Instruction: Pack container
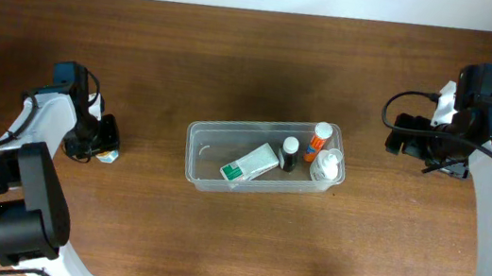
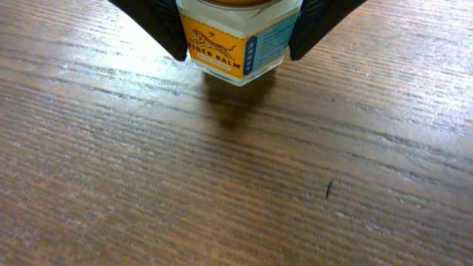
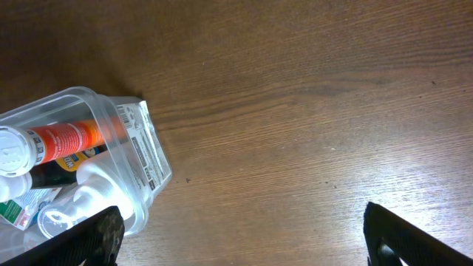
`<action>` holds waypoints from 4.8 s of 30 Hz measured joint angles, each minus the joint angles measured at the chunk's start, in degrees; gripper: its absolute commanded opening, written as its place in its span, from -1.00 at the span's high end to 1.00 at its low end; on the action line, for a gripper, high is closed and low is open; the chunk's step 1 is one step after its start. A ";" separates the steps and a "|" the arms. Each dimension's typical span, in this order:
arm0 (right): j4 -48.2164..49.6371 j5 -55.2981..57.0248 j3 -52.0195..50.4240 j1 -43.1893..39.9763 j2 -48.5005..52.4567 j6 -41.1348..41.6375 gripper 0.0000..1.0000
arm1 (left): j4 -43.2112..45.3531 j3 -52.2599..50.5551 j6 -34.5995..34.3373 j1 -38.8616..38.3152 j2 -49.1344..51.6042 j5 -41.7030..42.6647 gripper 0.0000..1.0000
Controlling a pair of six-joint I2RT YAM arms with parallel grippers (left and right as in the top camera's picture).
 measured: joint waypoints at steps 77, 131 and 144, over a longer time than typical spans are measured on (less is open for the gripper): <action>7.37 0.09 0.00 0.98 0.04 -2.67 -0.97 | -6.36 15.06 -0.24 -25.79 -23.93 -11.52 -0.99; 19.30 6.62 -48.65 7.82 -70.42 -7.26 -0.97 | -4.92 -24.72 4.35 -12.48 -92.91 -5.60 -0.99; 16.15 6.62 -48.65 7.82 -70.42 -7.28 -0.97 | -14.95 -24.79 4.37 -12.48 -92.91 -5.60 -0.99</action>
